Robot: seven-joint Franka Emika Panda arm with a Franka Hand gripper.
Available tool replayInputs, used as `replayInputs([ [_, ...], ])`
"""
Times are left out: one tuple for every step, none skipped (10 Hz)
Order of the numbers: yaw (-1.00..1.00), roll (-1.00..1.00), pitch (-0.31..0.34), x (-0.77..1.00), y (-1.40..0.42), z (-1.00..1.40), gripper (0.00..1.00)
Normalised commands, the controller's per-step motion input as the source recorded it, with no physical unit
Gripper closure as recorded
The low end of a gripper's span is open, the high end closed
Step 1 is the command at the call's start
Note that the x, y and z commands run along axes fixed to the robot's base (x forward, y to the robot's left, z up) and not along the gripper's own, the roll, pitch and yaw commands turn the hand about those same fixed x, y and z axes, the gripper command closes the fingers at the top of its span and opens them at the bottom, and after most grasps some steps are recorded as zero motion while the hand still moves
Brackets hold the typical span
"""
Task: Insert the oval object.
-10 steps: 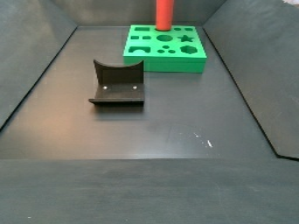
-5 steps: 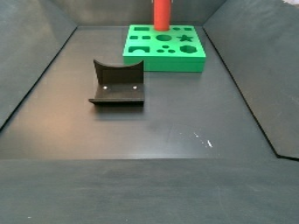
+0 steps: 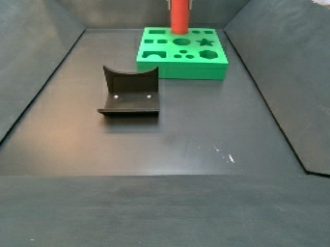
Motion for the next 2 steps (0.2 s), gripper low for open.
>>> replayInputs([
  [0.00, 0.00, -0.046, -0.02, 0.00, -0.07, 1.00],
  [0.00, 0.00, 0.000, 0.00, 0.00, 0.00, 1.00],
])
